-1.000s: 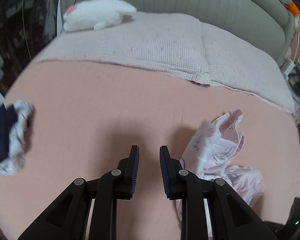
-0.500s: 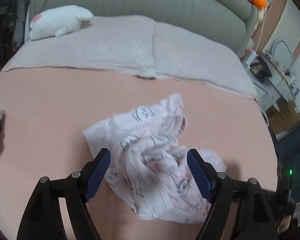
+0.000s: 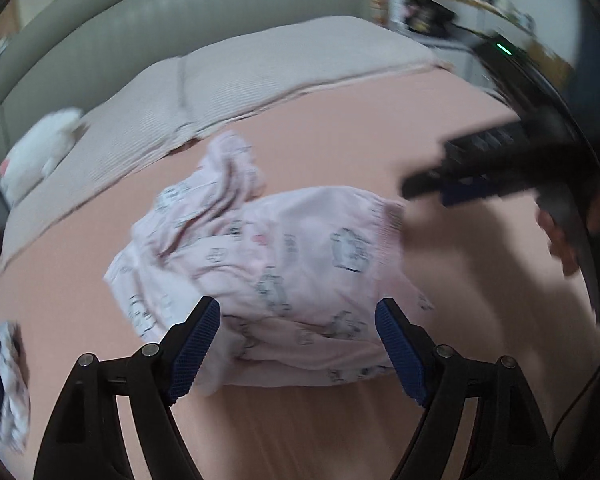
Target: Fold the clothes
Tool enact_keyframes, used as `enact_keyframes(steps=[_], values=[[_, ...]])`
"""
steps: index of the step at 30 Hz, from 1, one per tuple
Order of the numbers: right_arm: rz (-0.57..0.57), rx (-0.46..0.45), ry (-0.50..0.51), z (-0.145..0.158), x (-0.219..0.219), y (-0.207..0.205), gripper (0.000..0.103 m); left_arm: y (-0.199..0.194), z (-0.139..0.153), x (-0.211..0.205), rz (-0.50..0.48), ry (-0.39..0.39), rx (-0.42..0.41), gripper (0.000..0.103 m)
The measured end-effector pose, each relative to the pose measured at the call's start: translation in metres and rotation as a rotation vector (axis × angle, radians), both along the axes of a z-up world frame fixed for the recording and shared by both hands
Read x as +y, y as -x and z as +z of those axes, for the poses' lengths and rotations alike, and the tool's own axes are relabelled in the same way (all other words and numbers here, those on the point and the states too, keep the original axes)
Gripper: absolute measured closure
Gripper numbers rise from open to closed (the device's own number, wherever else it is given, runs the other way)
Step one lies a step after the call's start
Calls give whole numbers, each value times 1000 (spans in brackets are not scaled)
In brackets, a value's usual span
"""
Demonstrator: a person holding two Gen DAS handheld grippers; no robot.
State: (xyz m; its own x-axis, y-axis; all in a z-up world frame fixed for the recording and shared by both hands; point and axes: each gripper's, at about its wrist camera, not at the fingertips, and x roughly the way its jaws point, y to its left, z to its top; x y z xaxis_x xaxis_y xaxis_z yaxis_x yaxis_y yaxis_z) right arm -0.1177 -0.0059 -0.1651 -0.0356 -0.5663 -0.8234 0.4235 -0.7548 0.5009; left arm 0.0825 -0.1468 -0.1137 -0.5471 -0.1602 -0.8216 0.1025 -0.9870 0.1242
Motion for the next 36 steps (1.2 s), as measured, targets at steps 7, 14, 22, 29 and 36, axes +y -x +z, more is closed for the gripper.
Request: enact_keyframes(steps=[7,14,22,29,36], values=[[3,-41,1,-8,8,3,35,16,-25,29,-89,-26,-74,23],[-35,-48,29,0,30,10,35,28,-37,40,-130,-31,-105,23],[-109,-73,68,3,57,22,31,39,-44,44,-145,23,-125,42],[-106,-83,70,1,59,19,31,50,-37,34,-139,-20,-117,85],[-61,-75,46,-3,51,9,31,53,-26,6,-74,-156,-79,92]])
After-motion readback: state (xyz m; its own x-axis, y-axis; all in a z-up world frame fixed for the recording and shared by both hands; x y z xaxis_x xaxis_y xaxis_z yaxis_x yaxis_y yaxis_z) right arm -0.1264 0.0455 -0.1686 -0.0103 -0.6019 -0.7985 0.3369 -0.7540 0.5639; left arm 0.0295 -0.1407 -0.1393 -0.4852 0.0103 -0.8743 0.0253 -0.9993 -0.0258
